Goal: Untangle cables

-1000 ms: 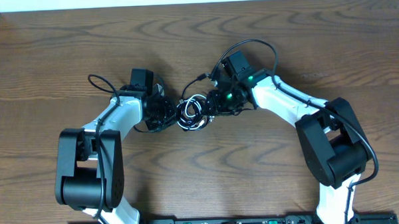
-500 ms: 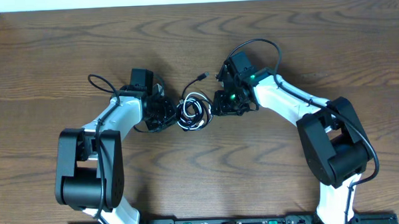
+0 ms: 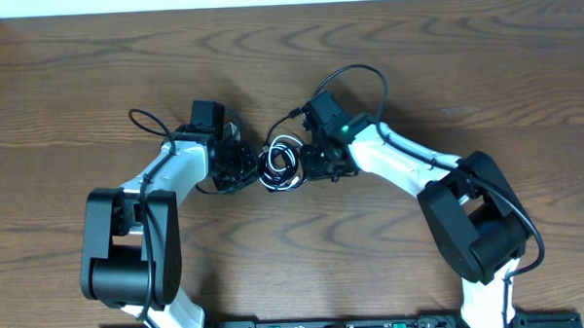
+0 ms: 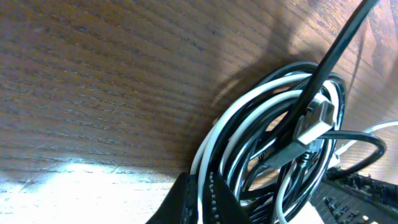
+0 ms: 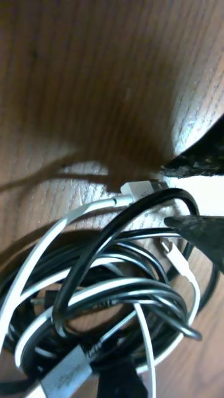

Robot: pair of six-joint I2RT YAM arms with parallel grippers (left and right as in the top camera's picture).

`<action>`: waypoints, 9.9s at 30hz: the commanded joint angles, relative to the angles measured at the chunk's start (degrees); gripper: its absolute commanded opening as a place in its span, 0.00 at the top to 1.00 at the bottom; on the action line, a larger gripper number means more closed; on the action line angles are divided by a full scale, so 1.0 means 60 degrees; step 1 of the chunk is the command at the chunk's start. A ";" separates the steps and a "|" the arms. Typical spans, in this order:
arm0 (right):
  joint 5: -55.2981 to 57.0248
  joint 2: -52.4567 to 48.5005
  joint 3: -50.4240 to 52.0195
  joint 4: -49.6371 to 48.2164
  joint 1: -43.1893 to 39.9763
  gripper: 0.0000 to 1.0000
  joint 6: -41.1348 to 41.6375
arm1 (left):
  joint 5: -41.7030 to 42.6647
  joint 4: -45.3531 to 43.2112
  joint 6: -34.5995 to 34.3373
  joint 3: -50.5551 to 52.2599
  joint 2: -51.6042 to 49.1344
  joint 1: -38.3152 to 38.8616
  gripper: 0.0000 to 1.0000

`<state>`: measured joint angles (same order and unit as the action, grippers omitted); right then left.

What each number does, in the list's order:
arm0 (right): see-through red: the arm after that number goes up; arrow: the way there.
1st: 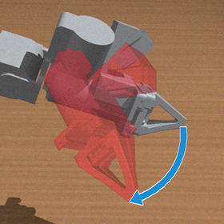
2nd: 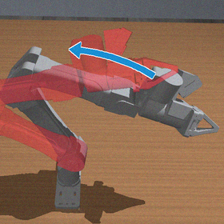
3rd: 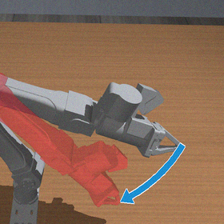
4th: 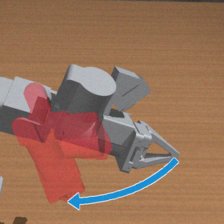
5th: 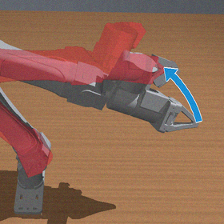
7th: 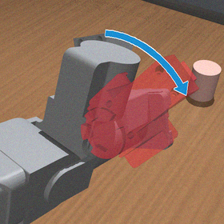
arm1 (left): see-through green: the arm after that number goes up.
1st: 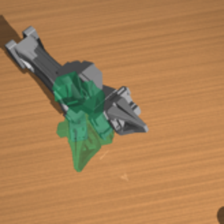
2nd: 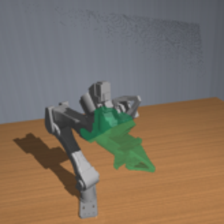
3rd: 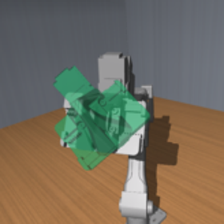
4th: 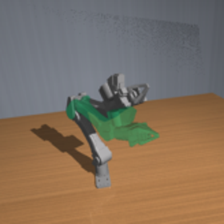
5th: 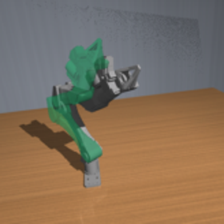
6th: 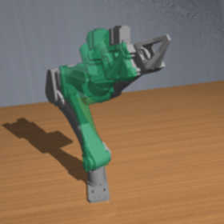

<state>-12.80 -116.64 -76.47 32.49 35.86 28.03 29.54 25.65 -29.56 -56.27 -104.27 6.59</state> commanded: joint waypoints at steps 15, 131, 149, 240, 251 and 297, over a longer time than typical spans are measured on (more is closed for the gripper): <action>0.2080 -0.0011 -0.0324 0.1395 0.0211 0.99 0.0375 | -0.0681 -0.0120 0.0240 0.0149 -0.0120 -0.0007 0.92; -0.0098 -0.1202 -0.1341 0.1239 0.0149 0.85 0.0532 | 0.0510 -0.0033 0.1552 -0.0098 -0.0229 -0.0291 0.48; -0.2324 -0.1155 -0.1588 0.1632 -0.0284 0.78 -0.2452 | 0.0503 -0.0106 0.1606 -0.0098 -0.0229 -0.0291 0.48; 0.0262 -0.0426 -0.2448 0.2463 0.1341 0.68 0.2696 | -0.0102 -0.0080 0.1490 -0.0098 -0.0229 -0.0291 0.73; 0.0189 -0.0426 -0.1432 0.1064 0.1355 0.74 0.2973 | 0.0259 0.0146 0.1494 -0.0098 -0.0233 -0.0291 0.64; 0.0390 -0.1005 -0.1144 0.0160 0.1727 0.93 0.5359 | 0.0255 0.0146 0.1494 -0.0098 -0.0229 -0.0291 0.64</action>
<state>-11.62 -120.55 -83.90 33.17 45.89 58.02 31.42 25.91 -20.93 -57.19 -104.90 4.93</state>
